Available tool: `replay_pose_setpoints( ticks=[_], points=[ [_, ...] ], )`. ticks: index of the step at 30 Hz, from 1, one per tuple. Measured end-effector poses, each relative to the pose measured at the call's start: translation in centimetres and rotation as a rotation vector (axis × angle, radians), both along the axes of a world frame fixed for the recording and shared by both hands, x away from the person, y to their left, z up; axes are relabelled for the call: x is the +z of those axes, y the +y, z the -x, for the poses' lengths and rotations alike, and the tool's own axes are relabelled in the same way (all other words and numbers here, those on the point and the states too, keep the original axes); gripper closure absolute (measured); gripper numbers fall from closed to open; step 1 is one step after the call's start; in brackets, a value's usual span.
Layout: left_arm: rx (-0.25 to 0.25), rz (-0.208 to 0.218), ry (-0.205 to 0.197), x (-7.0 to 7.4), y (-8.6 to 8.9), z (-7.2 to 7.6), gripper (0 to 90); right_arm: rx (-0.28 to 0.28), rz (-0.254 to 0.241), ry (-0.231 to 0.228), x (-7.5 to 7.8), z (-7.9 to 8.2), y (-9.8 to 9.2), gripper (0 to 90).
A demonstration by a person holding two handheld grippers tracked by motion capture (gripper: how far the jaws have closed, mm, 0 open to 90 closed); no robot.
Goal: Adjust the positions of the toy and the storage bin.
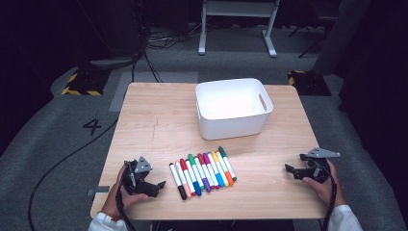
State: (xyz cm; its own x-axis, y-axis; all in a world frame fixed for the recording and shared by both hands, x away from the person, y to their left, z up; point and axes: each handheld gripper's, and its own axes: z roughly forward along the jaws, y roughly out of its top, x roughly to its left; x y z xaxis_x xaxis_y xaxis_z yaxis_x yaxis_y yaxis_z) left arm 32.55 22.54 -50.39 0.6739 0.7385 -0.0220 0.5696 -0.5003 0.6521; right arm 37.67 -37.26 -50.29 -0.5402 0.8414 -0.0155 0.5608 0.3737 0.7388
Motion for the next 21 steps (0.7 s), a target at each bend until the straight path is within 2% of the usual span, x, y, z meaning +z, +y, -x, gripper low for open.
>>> replay_pose_setpoints(
  ticks=[1, 4, 12, 19, 21],
  points=[
    [-0.001, 0.011, 0.010, 0.0, -0.1, 0.0, 0.2, 0.000, 0.000, 0.000, 0.0, 0.0, 0.0, 15.4],
    [0.000, 0.000, -0.001, 0.0, -0.2, 0.0, 0.3, 0.000, 0.000, 0.000, 0.0, 0.0, 0.0, 15.4],
    [-0.002, 0.005, 0.004, 0.0, -1.2, -0.2, 0.2, -0.007, -0.003, 0.002, 0.0, -0.2, 0.5, 15.1],
    [-0.022, 0.005, 0.003, 0.0, -2.8, -0.7, 0.1, -0.006, -0.003, 0.000, 0.0, -0.4, 2.2, 15.0],
    [-0.029, 0.011, 0.008, 0.0, -3.4, -0.9, 0.0, 0.019, -0.004, 0.000, 0.0, -0.4, 3.3, 15.1]
  ],
)
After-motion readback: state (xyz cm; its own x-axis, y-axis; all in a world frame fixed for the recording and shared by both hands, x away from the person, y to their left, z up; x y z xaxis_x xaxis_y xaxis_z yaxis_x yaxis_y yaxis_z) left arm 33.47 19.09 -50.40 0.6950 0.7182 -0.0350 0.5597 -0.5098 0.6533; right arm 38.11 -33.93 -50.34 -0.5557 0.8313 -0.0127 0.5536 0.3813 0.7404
